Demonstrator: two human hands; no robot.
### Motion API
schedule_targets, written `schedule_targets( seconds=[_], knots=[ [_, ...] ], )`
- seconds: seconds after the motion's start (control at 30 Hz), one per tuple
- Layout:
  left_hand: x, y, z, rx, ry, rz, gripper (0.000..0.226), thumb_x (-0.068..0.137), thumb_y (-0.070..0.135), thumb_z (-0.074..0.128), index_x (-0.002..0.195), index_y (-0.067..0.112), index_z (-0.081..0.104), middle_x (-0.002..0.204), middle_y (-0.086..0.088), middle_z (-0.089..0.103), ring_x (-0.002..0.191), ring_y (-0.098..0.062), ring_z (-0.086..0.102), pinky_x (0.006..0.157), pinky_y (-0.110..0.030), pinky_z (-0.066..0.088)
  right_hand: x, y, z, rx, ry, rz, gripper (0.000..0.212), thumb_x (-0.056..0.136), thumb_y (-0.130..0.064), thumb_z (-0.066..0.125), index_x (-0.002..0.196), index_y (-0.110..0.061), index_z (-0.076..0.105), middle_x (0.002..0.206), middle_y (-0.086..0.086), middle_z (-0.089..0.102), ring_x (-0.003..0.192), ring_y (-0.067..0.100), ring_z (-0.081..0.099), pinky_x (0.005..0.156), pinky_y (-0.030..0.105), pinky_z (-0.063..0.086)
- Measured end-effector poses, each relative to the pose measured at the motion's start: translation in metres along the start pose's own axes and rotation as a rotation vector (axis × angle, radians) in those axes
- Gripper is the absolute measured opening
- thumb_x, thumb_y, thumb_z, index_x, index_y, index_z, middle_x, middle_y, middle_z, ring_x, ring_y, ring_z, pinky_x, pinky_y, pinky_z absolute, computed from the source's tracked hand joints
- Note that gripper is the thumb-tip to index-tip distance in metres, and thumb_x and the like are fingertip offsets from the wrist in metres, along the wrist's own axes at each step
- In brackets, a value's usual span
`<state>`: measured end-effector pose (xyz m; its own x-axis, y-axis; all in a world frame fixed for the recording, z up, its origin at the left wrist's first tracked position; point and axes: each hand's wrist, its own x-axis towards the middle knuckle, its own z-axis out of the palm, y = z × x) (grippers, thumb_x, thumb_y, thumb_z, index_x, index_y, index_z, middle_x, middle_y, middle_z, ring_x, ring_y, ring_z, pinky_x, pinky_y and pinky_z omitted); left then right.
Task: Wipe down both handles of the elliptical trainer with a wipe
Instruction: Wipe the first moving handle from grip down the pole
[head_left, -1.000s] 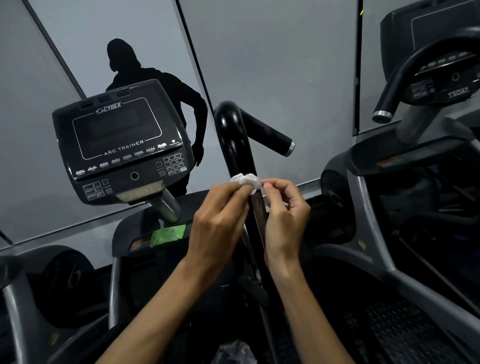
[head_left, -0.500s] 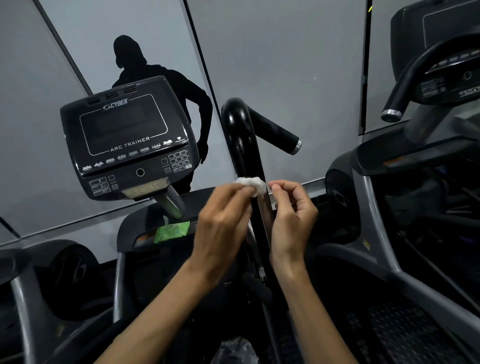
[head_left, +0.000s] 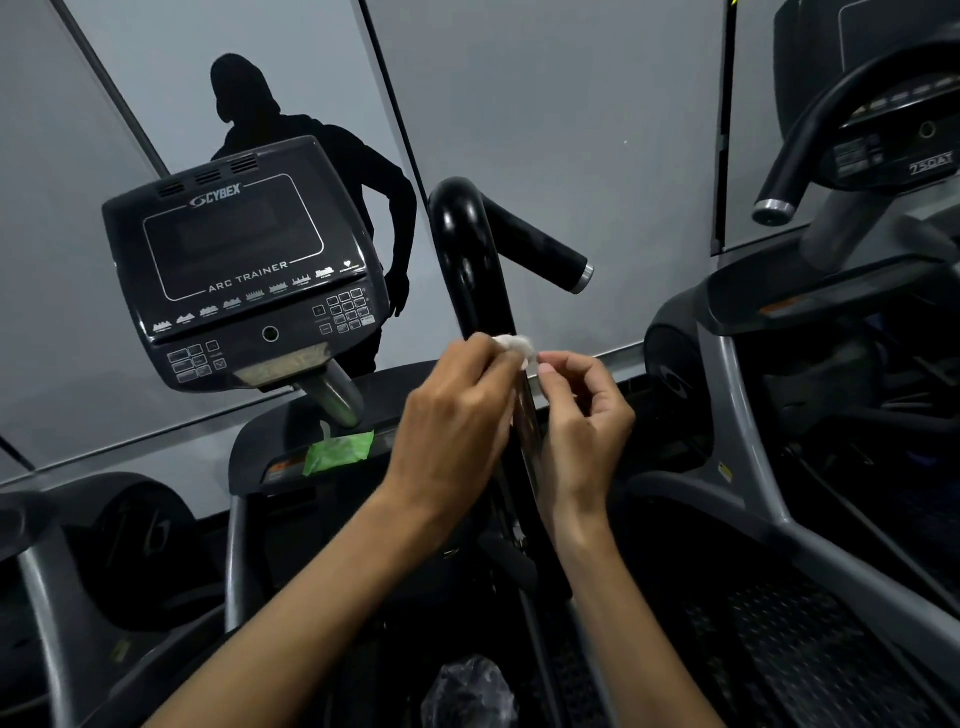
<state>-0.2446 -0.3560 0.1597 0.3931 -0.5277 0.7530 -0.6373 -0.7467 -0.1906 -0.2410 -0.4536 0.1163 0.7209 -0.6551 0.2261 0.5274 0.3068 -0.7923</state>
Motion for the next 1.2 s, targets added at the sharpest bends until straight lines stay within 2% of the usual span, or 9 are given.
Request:
schedule_targets(
  seconds=[0.17, 0.27, 0.37, 0.6, 0.7, 0.8, 0.97, 1.13, 1.2],
  knots=[
    [-0.003, 0.012, -0.004, -0.195, -0.049, -0.146, 0.02, 0.093, 0.009, 0.063, 0.112, 0.011, 0.068, 0.108, -0.001, 0.066, 0.094, -0.017, 0.064, 0.074, -0.035, 0.055, -0.012, -0.005, -0.004, 0.0, -0.043, -0.192, 0.026, 0.092, 0.008, 0.065, 0.099, -0.016, 0.071, 0.097, 0.004, 0.073, 0.091, 0.014, 0.07, 0.081, 0.025, 0.054],
    [0.002, 0.007, -0.016, -0.52, -0.031, -0.436, 0.027, 0.092, 0.002, 0.064, 0.114, 0.017, 0.058, 0.1, 0.006, 0.071, 0.088, -0.006, 0.069, 0.077, -0.027, 0.056, -0.015, -0.002, -0.007, -0.097, -0.163, -0.314, 0.019, 0.096, -0.004, 0.066, 0.108, -0.015, 0.075, 0.109, 0.002, 0.074, 0.105, 0.022, 0.071, 0.089, 0.04, 0.057],
    [-0.006, 0.005, -0.025, -0.845, -0.045, -0.574, 0.037, 0.089, -0.013, 0.057, 0.11, 0.018, 0.055, 0.105, 0.0, 0.074, 0.096, -0.013, 0.074, 0.084, -0.039, 0.06, -0.014, 0.001, -0.01, -0.33, -0.184, -0.504, 0.022, 0.091, -0.015, 0.074, 0.112, -0.009, 0.076, 0.111, 0.001, 0.073, 0.107, 0.011, 0.069, 0.092, 0.026, 0.056],
    [-0.011, 0.0, -0.015, -0.324, 0.073, -0.32, 0.027, 0.09, 0.006, 0.072, 0.115, 0.012, 0.064, 0.109, 0.004, 0.061, 0.097, -0.012, 0.062, 0.071, -0.032, 0.056, 0.002, 0.004, 0.002, -0.273, -0.059, -0.41, 0.016, 0.084, -0.008, 0.08, 0.1, -0.009, 0.078, 0.097, -0.003, 0.072, 0.09, 0.006, 0.069, 0.08, 0.012, 0.05],
    [-0.013, -0.003, -0.011, -0.234, 0.035, -0.265, 0.04, 0.089, 0.009, 0.073, 0.127, 0.012, 0.061, 0.123, 0.002, 0.053, 0.114, -0.018, 0.055, 0.084, -0.027, 0.054, -0.012, 0.014, -0.004, -0.293, -0.085, -0.429, 0.02, 0.087, -0.013, 0.08, 0.106, -0.01, 0.076, 0.099, -0.002, 0.07, 0.093, 0.009, 0.068, 0.08, 0.016, 0.051],
    [-0.018, -0.005, -0.007, -0.185, 0.005, -0.244, 0.048, 0.087, 0.005, 0.073, 0.133, 0.01, 0.06, 0.131, -0.005, 0.054, 0.12, -0.02, 0.051, 0.101, -0.01, 0.036, -0.007, 0.025, -0.013, -0.286, -0.051, -0.363, 0.012, 0.09, -0.013, 0.077, 0.101, -0.009, 0.077, 0.094, -0.004, 0.071, 0.088, 0.006, 0.067, 0.078, 0.023, 0.052],
    [-0.022, -0.003, 0.003, -0.101, 0.006, -0.215, 0.053, 0.084, 0.002, 0.074, 0.135, 0.006, 0.06, 0.137, -0.015, 0.052, 0.12, -0.022, 0.046, 0.1, -0.026, 0.044, -0.002, 0.018, 0.001, -0.241, -0.065, -0.383, 0.015, 0.092, -0.019, 0.075, 0.106, -0.013, 0.075, 0.097, -0.002, 0.073, 0.089, 0.011, 0.069, 0.078, 0.021, 0.053],
    [-0.028, -0.012, 0.005, -0.055, 0.006, -0.145, 0.057, 0.086, 0.0, 0.072, 0.14, 0.005, 0.056, 0.142, -0.017, 0.051, 0.126, -0.027, 0.048, 0.111, -0.026, 0.036, -0.001, 0.031, -0.014, -0.247, -0.048, -0.343, 0.01, 0.092, -0.021, 0.075, 0.098, -0.012, 0.076, 0.09, -0.004, 0.074, 0.085, 0.013, 0.071, 0.077, 0.035, 0.058],
    [-0.027, -0.01, 0.008, -0.076, 0.013, -0.161, 0.058, 0.085, -0.004, 0.069, 0.141, 0.004, 0.055, 0.142, -0.018, 0.05, 0.124, -0.025, 0.047, 0.111, -0.025, 0.036, 0.005, 0.022, -0.003, -0.227, -0.041, -0.335, 0.007, 0.092, -0.017, 0.074, 0.097, -0.012, 0.075, 0.089, -0.007, 0.074, 0.084, 0.009, 0.071, 0.077, 0.026, 0.057]
  ],
)
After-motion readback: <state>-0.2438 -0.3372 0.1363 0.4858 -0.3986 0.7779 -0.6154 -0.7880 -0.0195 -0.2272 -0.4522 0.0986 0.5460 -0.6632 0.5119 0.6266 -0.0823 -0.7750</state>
